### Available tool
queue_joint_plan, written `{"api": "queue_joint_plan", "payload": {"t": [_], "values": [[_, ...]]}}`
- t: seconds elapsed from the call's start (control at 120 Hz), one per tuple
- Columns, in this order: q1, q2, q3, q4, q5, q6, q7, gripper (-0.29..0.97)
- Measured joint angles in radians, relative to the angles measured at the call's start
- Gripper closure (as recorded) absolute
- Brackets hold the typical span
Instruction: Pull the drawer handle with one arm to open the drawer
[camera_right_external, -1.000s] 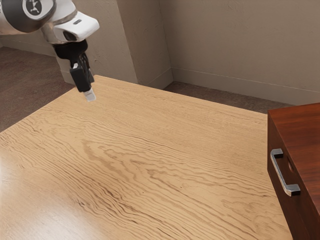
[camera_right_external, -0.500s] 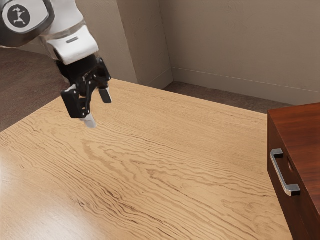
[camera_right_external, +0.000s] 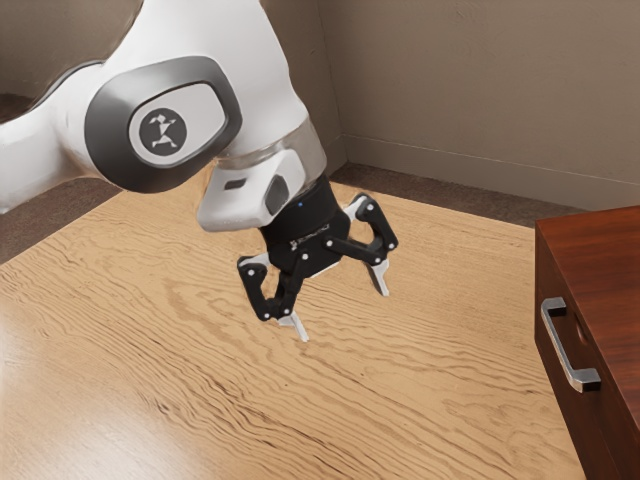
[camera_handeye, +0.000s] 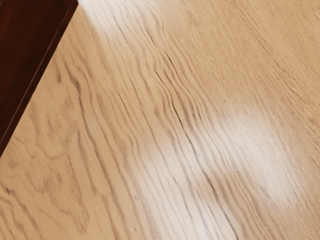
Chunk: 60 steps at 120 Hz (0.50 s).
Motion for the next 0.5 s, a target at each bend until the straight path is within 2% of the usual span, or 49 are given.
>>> {"api": "queue_joint_plan", "payload": {"t": [0.142,0.242,0.358,0.5], "values": [[-0.027,0.038,0.001,-0.036,-0.073,0.18,0.13,0.03],[-0.042,0.078,-0.001,-0.035,-0.11,0.281,0.206,0.14],[-0.064,0.12,-0.002,-0.025,-0.149,0.369,0.281,0.26],[-0.083,0.195,-0.006,0.027,-0.19,0.436,0.357,0.32]]}}
